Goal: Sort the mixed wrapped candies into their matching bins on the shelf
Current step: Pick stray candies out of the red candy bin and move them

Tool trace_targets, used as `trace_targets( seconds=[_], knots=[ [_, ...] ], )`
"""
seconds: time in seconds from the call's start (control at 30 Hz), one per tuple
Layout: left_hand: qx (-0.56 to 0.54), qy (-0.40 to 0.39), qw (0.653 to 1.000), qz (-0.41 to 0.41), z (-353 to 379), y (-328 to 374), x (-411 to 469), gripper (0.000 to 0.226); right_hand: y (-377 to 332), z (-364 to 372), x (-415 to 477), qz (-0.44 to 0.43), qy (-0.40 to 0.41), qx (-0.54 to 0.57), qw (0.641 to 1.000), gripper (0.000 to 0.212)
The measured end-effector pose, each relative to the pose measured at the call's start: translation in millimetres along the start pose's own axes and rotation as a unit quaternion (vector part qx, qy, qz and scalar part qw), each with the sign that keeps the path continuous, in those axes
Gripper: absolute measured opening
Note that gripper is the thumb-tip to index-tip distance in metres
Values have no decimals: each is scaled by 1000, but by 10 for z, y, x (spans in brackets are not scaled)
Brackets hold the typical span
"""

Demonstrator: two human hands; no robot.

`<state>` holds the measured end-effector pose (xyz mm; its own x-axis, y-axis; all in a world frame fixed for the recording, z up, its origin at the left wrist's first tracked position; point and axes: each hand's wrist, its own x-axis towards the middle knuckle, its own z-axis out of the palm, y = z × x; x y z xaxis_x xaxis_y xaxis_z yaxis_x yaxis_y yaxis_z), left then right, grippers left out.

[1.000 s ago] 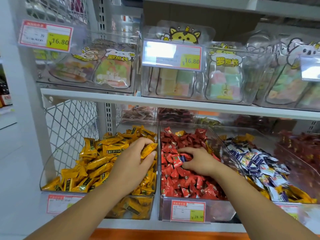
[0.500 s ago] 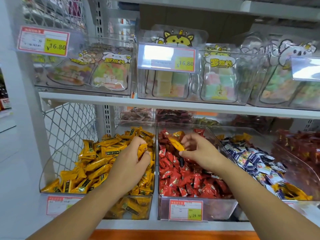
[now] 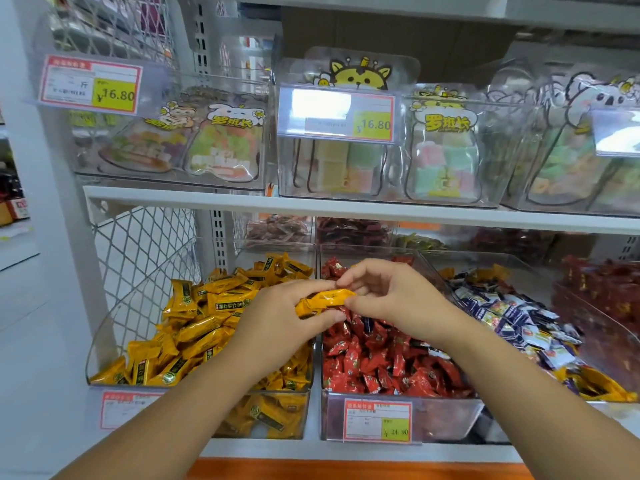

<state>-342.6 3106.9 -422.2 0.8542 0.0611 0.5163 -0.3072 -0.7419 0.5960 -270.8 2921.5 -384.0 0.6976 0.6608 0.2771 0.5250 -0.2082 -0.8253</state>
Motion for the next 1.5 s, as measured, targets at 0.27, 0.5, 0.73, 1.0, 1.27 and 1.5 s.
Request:
trace_targets(
  seconds=[0.27,0.5,0.73,1.0,1.27,1.5],
  knots=[
    [30,94,992,-75,-141,-212,-66,19,429,-97,163,101,53,-250,961,38],
    [27,116,990,-77,-111,-273,-133,25,583,218,329,110,-95,-404,903,49],
    [44,135,988,-60,-107,-314,-125,39,313,-140,235,200,-102,-302,927,27],
    [21,152,987,-57,-102,-288,-138,32,700,-111,817,164,115,-337,920,40],
    [50,115,991,-50,-113,-273,-123,35,891,-4,896,202,93,-449,866,27],
    [34,120,989,-77,-95,-137,-96,38,609,-94,386,146,148,-172,963,18]
  ],
)
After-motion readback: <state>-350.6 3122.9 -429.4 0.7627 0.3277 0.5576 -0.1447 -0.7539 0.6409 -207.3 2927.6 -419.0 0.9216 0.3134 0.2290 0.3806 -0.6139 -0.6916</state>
